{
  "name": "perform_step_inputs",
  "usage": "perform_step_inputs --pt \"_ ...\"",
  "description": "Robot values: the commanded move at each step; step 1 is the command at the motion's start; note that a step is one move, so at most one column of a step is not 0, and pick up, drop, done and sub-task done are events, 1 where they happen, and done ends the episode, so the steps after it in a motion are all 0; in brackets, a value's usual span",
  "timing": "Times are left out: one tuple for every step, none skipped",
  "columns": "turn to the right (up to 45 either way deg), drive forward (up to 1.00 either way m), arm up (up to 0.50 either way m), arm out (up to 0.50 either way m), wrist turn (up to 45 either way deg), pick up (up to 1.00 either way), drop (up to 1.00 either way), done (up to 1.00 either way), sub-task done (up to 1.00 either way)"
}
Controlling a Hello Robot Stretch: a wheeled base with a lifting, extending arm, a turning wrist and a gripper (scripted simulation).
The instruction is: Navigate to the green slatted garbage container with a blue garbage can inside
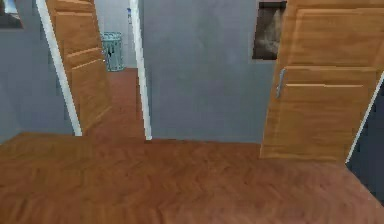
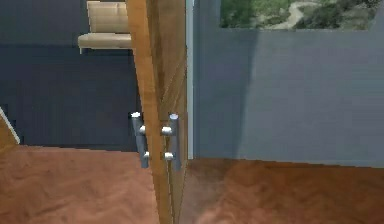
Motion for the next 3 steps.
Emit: perform_step_inputs --pt "0.0 0.4 0.0 0.0 0.0 0.0 0.0 0.0 0.0" --pt "-30.0 0.0 0.0 0.0 0.0 0.0 0.0 0.0 0.0" --pt "0.0 1.0 0.0 0.0 0.0 0.0 0.0 0.0 0.0"
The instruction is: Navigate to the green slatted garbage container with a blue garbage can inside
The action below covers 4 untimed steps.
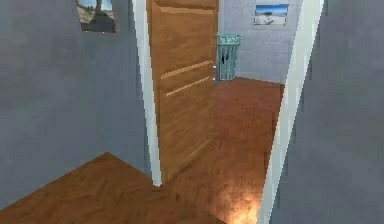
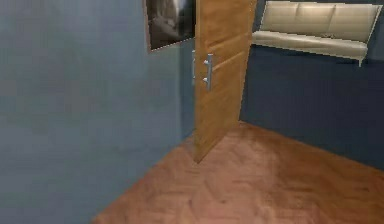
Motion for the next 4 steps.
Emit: perform_step_inputs --pt "-3.0 0.0 0.0 0.0 0.0 0.0 0.0 0.0 0.0" --pt "0.0 0.95 0.0 0.0 0.0 0.0 0.0 0.0 0.0" --pt "36.0 0.0 0.0 0.0 0.0 0.0 0.0 0.0 0.0" --pt "0.0 1.0 0.0 0.0 0.0 0.0 0.0 0.0 0.0"
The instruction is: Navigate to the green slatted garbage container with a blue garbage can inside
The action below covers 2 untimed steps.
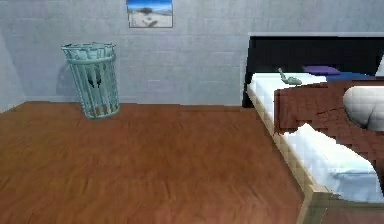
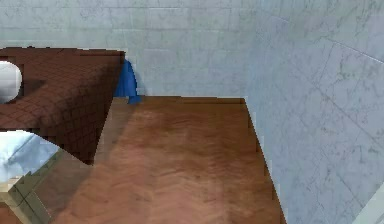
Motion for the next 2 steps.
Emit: perform_step_inputs --pt "6.0 0.0 0.0 0.0 0.0 0.0 0.0 0.0 0.0" --pt "0.0 0.45 0.0 0.0 0.0 0.0 0.0 0.0 0.0"
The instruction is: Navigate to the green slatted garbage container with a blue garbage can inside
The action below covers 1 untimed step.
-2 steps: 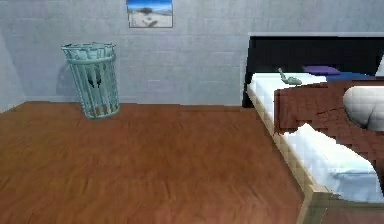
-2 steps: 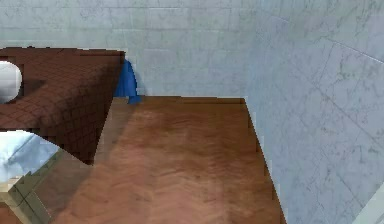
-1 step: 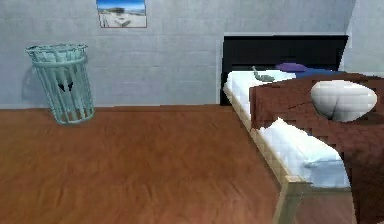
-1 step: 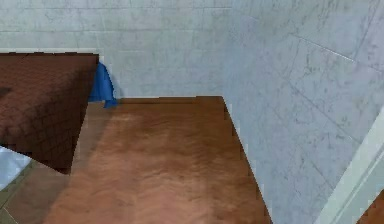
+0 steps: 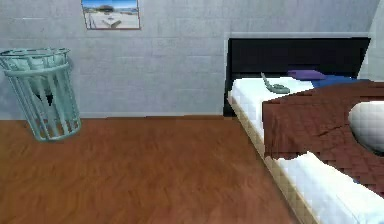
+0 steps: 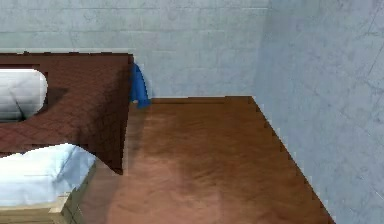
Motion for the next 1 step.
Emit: perform_step_inputs --pt "-30.0 0.0 0.0 0.0 0.0 0.0 0.0 0.0 0.0"
